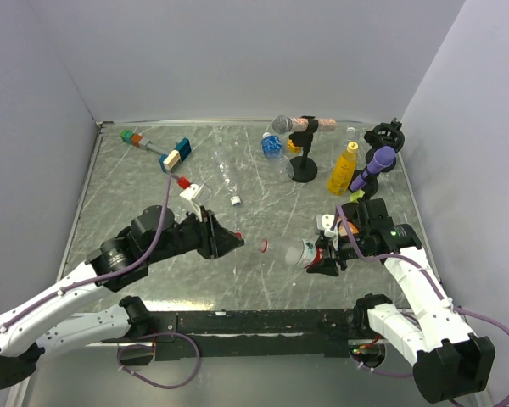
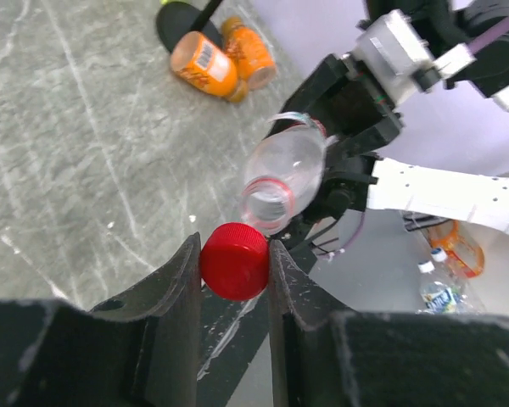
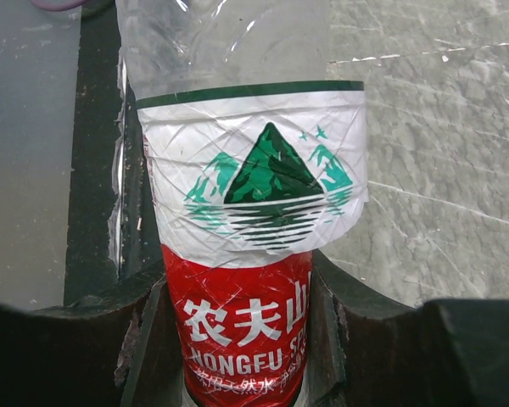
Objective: Unscrew the bottle caps
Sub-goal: Place the bottle cap at the corner of the board.
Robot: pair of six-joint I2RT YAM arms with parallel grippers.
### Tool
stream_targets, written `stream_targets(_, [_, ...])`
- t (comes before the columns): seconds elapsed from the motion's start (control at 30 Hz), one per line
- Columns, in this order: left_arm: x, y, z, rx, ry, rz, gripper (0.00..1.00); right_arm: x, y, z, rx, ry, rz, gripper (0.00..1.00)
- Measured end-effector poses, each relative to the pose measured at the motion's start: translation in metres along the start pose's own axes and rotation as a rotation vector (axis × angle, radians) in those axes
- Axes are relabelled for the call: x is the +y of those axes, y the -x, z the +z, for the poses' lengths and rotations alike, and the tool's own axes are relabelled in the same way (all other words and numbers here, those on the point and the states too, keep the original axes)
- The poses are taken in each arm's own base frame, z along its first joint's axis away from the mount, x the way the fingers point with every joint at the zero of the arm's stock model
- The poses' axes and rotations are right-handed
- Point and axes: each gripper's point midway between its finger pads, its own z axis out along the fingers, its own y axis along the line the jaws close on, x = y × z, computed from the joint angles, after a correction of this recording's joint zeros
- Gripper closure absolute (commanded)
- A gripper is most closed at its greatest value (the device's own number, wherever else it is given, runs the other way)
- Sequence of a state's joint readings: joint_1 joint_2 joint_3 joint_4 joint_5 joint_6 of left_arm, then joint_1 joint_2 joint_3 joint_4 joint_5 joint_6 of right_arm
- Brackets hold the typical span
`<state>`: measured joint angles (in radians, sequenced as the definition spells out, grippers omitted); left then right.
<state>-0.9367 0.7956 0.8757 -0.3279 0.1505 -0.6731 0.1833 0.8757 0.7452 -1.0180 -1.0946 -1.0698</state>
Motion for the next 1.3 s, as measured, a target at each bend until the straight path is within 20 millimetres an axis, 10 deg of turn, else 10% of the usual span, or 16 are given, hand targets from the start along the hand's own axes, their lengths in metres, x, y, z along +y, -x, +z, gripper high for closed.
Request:
stream_targets(0.23, [0.045,-0.027,0.008,0.049,0.168,-0.041,0.99,0.000,0.000,0.000,0.002,-0.001,0.000,0.64])
stream_targets(0.5, [0.146,-0.057,0.017,0.126,0.533,-0.144,0.99,0.000,-0.001,0.000,0.003,-0.001,0.001,0.64])
stream_targets(0.97, [0.353,0.044,-0.084,-0.148,1.077,-0.430,0.98,0.000,0.000,0.000,0.003,-0.004,-0.003,0.64])
stream_targets(1.3, [0.474,0.081,-0.080,-0.085,1.223,-0.509,0.84,0.001,0.003,-0.002,-0.004,-0.016,-0.030,0.64])
